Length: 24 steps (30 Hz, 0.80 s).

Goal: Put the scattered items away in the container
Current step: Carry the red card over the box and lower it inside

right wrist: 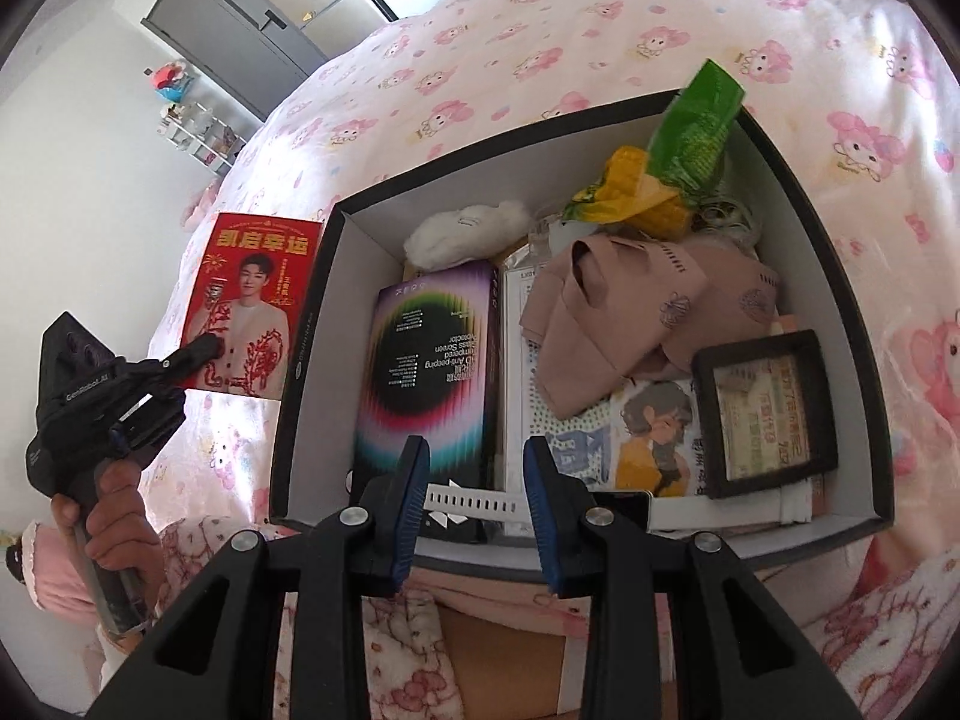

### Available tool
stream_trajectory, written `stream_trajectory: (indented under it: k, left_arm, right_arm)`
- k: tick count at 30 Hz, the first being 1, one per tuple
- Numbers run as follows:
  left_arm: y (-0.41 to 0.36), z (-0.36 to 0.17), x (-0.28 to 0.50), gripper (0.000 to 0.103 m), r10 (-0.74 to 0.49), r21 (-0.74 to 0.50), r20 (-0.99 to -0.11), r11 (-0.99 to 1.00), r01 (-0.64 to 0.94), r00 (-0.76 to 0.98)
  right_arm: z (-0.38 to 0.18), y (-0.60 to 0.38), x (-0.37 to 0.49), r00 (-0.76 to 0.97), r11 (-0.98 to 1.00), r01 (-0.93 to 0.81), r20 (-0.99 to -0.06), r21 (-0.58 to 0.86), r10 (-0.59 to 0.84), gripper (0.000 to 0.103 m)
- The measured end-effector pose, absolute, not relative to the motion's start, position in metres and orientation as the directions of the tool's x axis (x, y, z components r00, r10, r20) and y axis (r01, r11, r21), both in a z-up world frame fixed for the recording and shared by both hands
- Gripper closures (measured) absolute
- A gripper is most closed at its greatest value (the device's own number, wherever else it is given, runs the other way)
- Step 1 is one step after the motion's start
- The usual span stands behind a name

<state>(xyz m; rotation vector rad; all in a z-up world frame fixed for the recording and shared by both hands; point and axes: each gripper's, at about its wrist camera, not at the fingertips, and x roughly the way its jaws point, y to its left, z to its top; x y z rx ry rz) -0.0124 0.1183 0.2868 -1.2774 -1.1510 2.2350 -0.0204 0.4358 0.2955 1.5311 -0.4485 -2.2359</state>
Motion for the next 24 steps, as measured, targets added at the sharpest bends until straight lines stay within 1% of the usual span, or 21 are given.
stream_trajectory:
  k: [3, 5, 9, 14, 16, 17, 18, 19, 21, 23, 24]
  left_arm:
    - [0.128, 0.293, -0.002, 0.103, 0.645, -0.809, -0.528, -0.579, 0.098, -0.552]
    - [0.135, 0.294, 0.006, 0.103, 0.633, -0.8, -0.544, -0.589, 0.113, -0.551]
    - [0.171, 0.266, -0.002, 0.103, 0.667, -0.791, -0.589, -0.591, 0.158, -0.456]
    - [0.21, 0.256, -0.014, 0.103, 0.569, -0.674, -0.704, -0.724, 0.148, -0.425]
    - [0.22, 0.254, -0.018, 0.102, 0.488, -0.588, -0.766, -0.795, 0.149, -0.418]
    - [0.222, 0.253, -0.02, 0.098, 0.436, -0.53, -0.802, -0.834, 0.152, -0.408]
    - [0.225, 0.254, -0.022, 0.089, 0.398, -0.485, -0.828, -0.862, 0.147, -0.396]
    - [0.227, 0.255, -0.022, 0.087, 0.376, -0.45, -0.846, -0.884, 0.128, -0.379]
    - [0.227, 0.255, -0.022, 0.075, 0.359, -0.413, -0.867, -0.906, 0.095, -0.346]
    - [0.226, 0.26, -0.019, 0.066, 0.354, -0.396, -0.875, -0.916, 0.066, -0.33]
    - [0.223, 0.263, -0.018, 0.063, 0.369, -0.407, -0.87, -0.912, 0.053, -0.326]
  right_arm:
    - [0.295, 0.443, -0.014, -0.328, -0.866, 0.136, -0.803, 0.482, -0.498, 0.074]
    - [0.294, 0.444, -0.013, -0.327, -0.859, 0.136, -0.796, 0.493, -0.509, 0.074]
    - [0.289, 0.442, -0.015, -0.315, -0.836, 0.144, -0.776, 0.529, -0.546, 0.073]
    - [0.275, 0.438, -0.022, -0.277, -0.843, 0.142, -0.797, 0.519, -0.537, 0.073]
    - [0.272, 0.436, -0.025, -0.271, -0.852, 0.145, -0.808, 0.503, -0.523, 0.073]
    - [0.273, 0.434, -0.026, -0.269, -0.857, 0.152, -0.814, 0.493, -0.516, 0.073]
    - [0.275, 0.431, -0.027, -0.267, -0.863, 0.166, -0.82, 0.478, -0.506, 0.073]
    - [0.277, 0.428, -0.028, -0.268, -0.868, 0.181, -0.827, 0.461, -0.495, 0.071]
    - [0.28, 0.424, -0.028, -0.27, -0.874, 0.189, -0.832, 0.448, -0.485, 0.071]
    - [0.284, 0.422, -0.029, -0.278, -0.859, 0.203, -0.814, 0.469, -0.51, 0.069]
    - [0.282, 0.424, -0.032, -0.276, -0.854, 0.21, -0.809, 0.475, -0.518, 0.067]
